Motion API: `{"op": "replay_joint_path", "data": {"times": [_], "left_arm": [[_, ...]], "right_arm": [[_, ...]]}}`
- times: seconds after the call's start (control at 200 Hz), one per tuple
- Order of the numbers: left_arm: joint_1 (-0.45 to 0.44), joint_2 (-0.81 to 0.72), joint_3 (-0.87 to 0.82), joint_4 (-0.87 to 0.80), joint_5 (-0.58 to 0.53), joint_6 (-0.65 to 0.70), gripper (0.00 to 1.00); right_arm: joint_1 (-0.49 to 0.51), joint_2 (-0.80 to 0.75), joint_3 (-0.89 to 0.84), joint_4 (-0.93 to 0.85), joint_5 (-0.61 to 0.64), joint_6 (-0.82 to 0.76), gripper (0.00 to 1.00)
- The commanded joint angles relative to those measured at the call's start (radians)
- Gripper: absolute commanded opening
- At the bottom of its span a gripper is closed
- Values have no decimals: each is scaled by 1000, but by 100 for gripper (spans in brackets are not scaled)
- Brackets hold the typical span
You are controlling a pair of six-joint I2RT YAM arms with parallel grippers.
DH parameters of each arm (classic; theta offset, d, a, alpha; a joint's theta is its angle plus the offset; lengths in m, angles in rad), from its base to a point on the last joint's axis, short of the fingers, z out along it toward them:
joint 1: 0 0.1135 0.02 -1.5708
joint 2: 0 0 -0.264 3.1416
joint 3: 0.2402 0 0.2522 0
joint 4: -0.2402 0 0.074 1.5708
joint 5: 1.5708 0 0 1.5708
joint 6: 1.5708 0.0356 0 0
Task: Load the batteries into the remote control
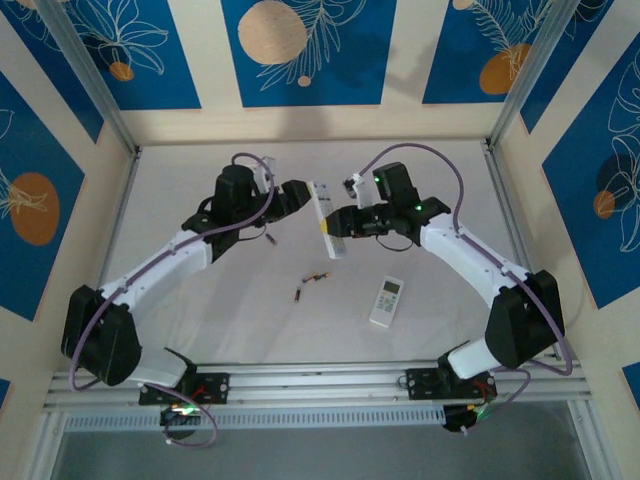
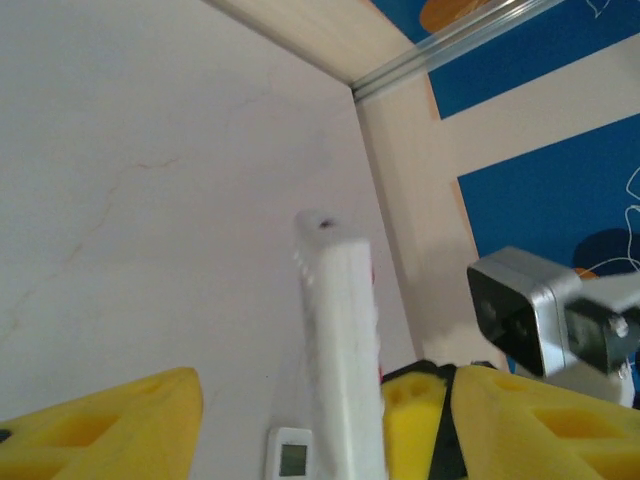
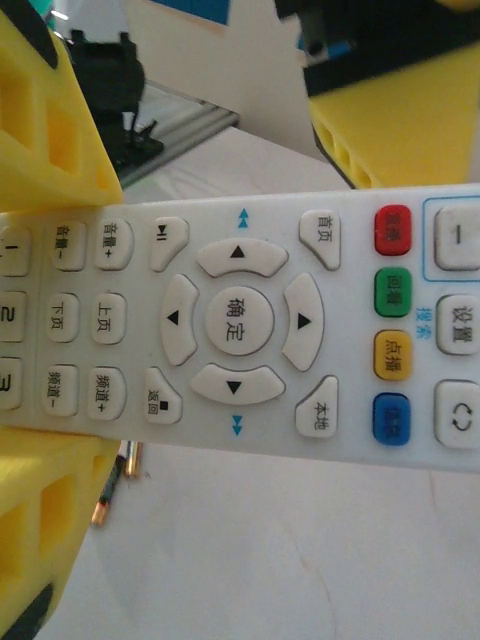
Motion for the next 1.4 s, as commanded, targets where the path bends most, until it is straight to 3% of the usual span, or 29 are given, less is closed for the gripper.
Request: {"op": "replay_joint_path", "data": {"times": [0.0,0.24,0.36,0.405,0.46,0.52,0.68,0.76,0.91,1.06,1.241,1.396], "left_arm": [[-19,47,40,0,58,-56,59],[-30,77,13,27,32,-147,22],[-31,94,6,8,13,-205,14],[-30,99,6,-18,-1,-224,12],[-30,99,10,-61,-35,-242,8],[-31,94,17,-127,-89,-262,6],[-31,87,65,-310,-222,-338,4],[-32,97,106,-400,-260,-364,4],[-30,117,181,-551,-307,-417,4],[-30,113,170,-541,-298,-447,4],[-31,106,160,-537,-306,-459,4],[-32,106,159,-515,-297,-464,6]], "right_arm": [[20,-6,29,-17,-66,-38,41],[59,13,40,-43,-51,-91,41],[92,11,74,-88,1,-119,45],[105,2,80,-91,37,-120,51],[117,-18,87,-95,118,-121,68],[136,-52,79,-88,245,-116,77],[253,-123,2,-13,593,-219,81],[307,-117,-21,18,708,-290,82],[348,-59,-24,33,766,-360,82],[373,18,-2,17,727,-392,79],[373,73,10,36,716,-393,56],[371,94,15,37,714,-381,42]]}}
